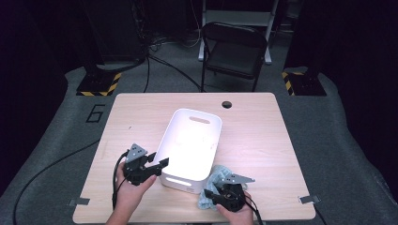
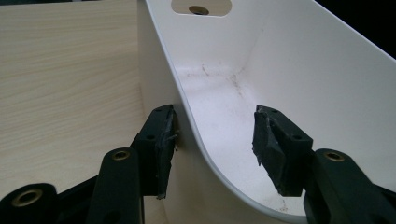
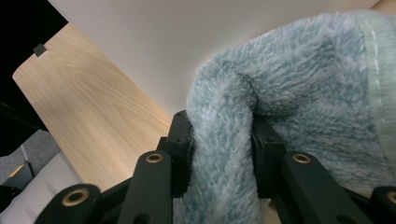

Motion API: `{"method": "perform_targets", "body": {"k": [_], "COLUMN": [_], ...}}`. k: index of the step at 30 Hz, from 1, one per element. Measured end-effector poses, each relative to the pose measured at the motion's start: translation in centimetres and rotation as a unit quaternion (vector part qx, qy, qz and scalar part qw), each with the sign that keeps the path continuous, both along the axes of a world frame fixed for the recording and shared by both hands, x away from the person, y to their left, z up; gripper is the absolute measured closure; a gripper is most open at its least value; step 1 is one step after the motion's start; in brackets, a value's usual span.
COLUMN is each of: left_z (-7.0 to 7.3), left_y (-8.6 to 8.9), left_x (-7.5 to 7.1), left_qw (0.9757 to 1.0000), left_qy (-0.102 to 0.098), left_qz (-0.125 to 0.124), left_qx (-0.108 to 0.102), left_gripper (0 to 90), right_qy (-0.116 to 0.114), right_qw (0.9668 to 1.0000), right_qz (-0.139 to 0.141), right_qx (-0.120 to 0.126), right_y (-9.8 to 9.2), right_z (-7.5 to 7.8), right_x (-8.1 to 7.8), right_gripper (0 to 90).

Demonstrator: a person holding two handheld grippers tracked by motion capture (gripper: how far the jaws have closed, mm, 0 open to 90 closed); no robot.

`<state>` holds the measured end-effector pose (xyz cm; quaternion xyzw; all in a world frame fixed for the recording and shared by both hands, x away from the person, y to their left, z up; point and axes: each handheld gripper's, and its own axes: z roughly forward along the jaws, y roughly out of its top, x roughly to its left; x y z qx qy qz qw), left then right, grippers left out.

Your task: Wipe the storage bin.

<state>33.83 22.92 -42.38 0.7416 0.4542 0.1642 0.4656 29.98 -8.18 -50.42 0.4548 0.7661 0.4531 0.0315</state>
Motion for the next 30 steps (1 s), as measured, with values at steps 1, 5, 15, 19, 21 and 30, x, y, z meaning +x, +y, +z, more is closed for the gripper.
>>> {"method": "perform_targets", "body": {"k": [1, 5, 15, 19, 21, 30], "left_z": [0.0, -0.1, -0.1, -0.1, 0.0, -0.2], "left_y": [-0.1, -0.3, -0.7, -1.0, -1.1, -1.5], "left_x": [0.0, 0.0, -0.1, -0.3, -0.3, -0.6], "left_qw": [1.0, 0.9999, 0.9999, 0.9999, 0.9998, 0.9997], "left_qy": [0.005, 0.01, 0.012, 0.014, 0.015, 0.01], "left_qz": [-0.003, -0.006, 0.005, 0.005, 0.006, 0.024], "left_qx": [0.004, 0.011, 0.008, 0.009, 0.008, -0.003], "left_gripper": [47.2, 45.7, 44.7, 44.5, 44.6, 44.9], "right_qy": [-0.004, -0.021, -0.095, -0.107, -0.11, -0.114], "right_qw": [1.0, 0.9997, 0.9941, 0.9924, 0.9918, 0.9914], "right_qz": [-0.002, -0.014, -0.011, -0.017, -0.019, -0.029], "right_qx": [-0.002, 0.007, 0.051, 0.059, 0.062, 0.058], "right_y": [-0.2, -0.4, -0.7, -0.9, -1.1, -1.4], "right_z": [0.1, 1.7, 6.4, 7.1, 7.0, 5.8], "right_x": [0.0, -0.8, -2.5, -2.7, -2.5, -2.0], "right_gripper": [65.7, 65.5, 65.2, 65.3, 65.3, 65.9]}}
